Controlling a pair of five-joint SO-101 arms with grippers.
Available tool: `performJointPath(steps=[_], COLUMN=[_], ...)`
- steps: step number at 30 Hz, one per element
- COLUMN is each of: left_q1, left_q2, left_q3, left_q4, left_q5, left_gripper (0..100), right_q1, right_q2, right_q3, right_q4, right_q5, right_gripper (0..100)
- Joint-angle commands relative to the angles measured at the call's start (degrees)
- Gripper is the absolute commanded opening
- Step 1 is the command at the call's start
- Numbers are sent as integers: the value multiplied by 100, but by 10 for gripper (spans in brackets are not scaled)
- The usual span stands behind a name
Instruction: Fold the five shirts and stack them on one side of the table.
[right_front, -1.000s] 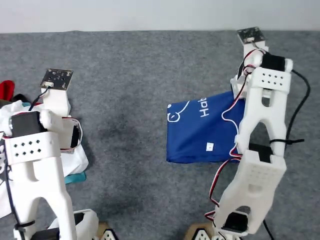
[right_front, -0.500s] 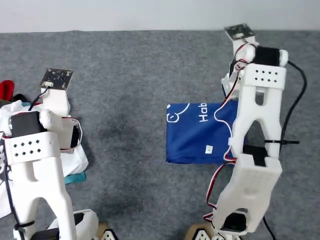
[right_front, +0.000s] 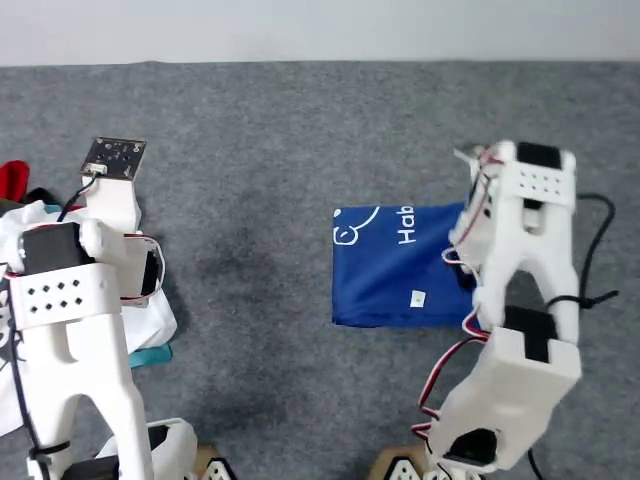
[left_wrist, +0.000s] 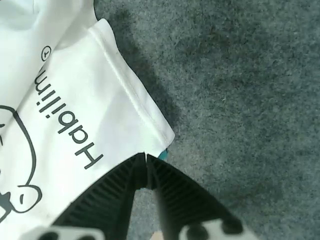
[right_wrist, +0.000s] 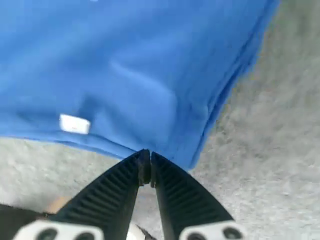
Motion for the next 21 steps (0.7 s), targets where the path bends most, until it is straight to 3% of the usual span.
performJointPath(steps=[1,9,14,18,21], left_q1=[26,26,26,26,26], left_q2=[-167,-167,-167,-167,-167], left_q3=[-13,-13,-13,-22,-31], left_q4=[141,141,141,141,141], left_q5=[18,18,18,18,18], left_gripper=[5,5,5,5,5], right_q1=[295,251,-365,-875,-752], right_q2=[-400,-1033,-1675,-1516,-1095], right_q3=[677,387,-62,123,624], right_q4=[-409,57,409,110,-426], right_q5=[290,378,360,220,167], right_gripper=[9,9,9,9,9])
